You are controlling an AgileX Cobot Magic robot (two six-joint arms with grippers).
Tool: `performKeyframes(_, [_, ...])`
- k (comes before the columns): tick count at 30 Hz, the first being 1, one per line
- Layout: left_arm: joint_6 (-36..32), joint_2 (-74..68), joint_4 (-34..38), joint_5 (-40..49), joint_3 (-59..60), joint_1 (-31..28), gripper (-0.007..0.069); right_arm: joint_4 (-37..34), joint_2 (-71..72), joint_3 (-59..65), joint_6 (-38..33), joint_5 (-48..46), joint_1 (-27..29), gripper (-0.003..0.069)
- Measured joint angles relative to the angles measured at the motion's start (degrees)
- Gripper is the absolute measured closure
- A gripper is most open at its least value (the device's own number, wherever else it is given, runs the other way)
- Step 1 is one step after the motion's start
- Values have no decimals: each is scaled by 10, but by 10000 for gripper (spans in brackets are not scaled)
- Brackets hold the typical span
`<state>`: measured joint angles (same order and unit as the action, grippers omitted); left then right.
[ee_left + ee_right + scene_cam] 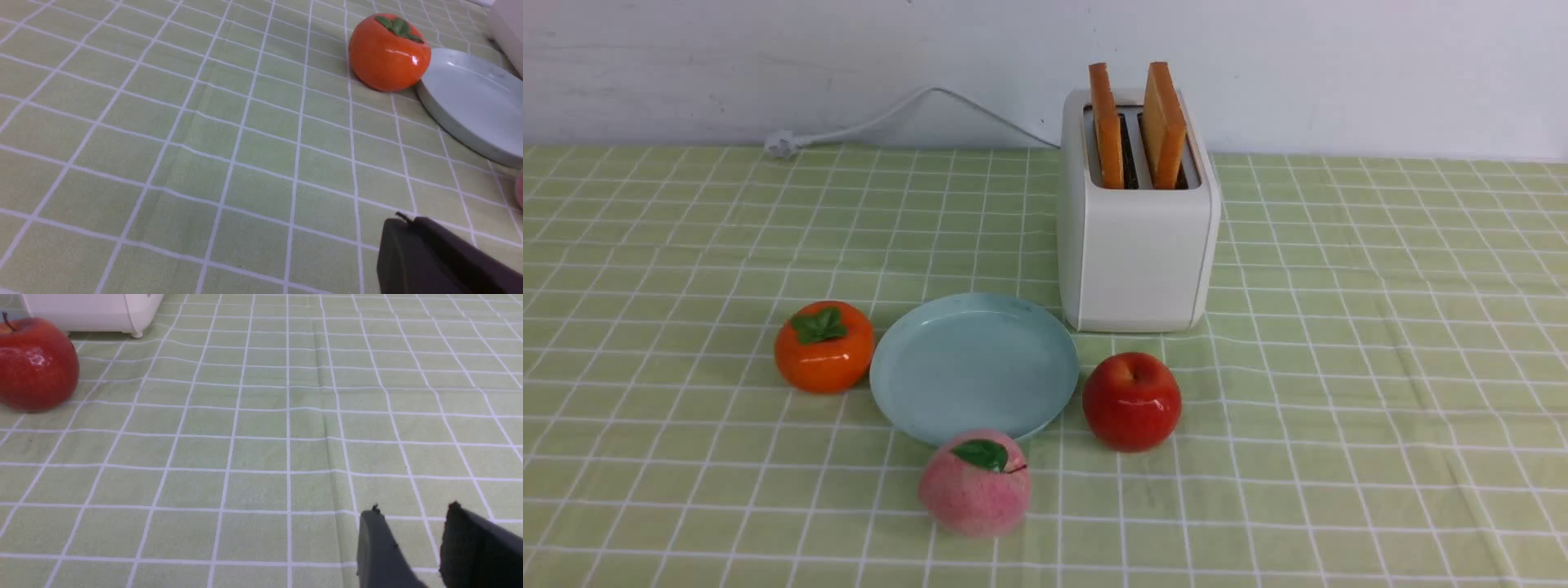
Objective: Take toasted bread from bread machine on green coffee tablecloth place on plate.
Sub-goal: 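Reach for a toast slice standing in the toaster with the left gripper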
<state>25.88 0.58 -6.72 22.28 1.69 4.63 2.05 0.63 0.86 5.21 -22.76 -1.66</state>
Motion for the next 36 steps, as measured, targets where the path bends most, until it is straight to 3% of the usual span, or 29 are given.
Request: performKeyframes(36, [0, 0, 0, -7, 0, 0, 628, -1, 0, 0, 0, 0, 0, 419])
